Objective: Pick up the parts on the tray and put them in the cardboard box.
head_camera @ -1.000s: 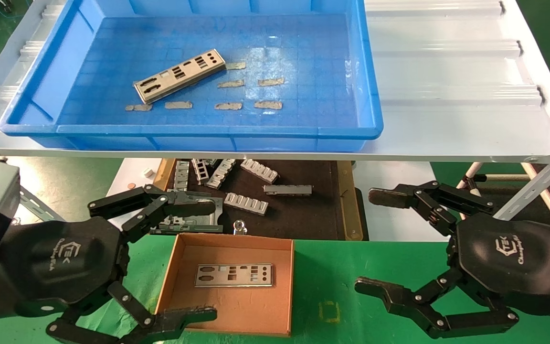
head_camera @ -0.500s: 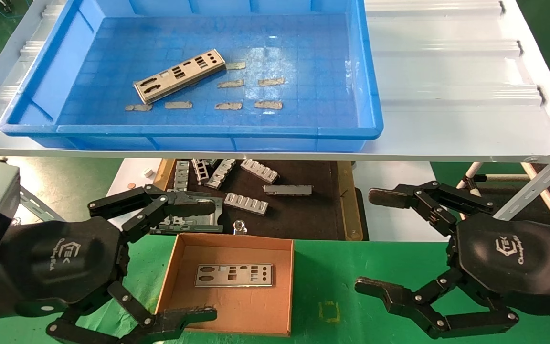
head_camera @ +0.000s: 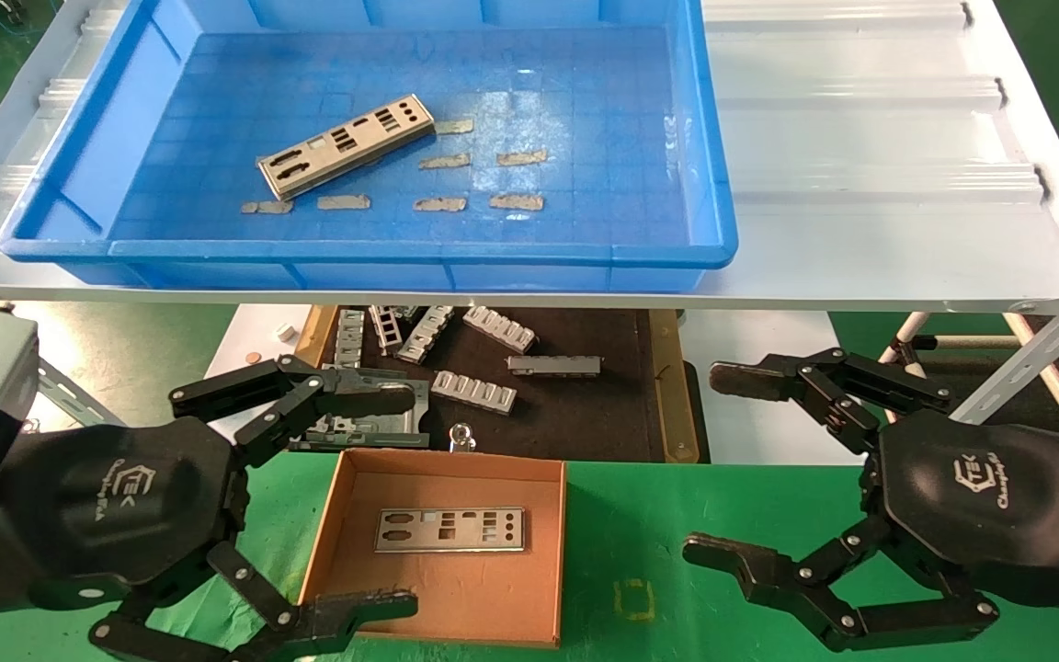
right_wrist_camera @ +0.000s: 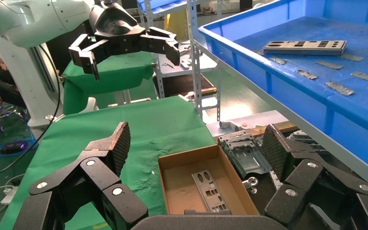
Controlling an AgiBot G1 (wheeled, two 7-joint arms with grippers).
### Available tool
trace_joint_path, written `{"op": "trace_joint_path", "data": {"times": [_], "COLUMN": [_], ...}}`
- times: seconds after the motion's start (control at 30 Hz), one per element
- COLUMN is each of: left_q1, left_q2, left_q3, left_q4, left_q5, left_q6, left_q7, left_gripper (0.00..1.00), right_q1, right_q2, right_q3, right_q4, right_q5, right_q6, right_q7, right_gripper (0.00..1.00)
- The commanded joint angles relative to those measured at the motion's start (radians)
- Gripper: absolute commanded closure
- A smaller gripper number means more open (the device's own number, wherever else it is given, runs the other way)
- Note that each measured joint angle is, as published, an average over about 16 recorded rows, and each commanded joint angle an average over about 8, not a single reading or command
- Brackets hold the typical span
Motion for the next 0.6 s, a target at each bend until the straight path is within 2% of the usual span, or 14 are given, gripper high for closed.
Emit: {"op": "trace_joint_path", "data": {"times": [0.03, 0.6], "left_q1": [0.000, 0.000], "left_q2": [0.000, 0.000], "left_q3": [0.000, 0.000], "left_q4": [0.000, 0.000], "left_q5": [0.000, 0.000], "left_q6": [0.000, 0.000], "left_q7": [0.000, 0.000], "left_gripper": [0.00, 0.00], "right_q1": [0.000, 0.000], "right_q2": [0.000, 0.000], "right_q3": [0.000, 0.000], "right_q4": [0.000, 0.000], "right_q5": [0.000, 0.000], "right_q6": [0.000, 0.000], "right_q7": [0.000, 0.000], "right_gripper": [0.00, 0.00]}}
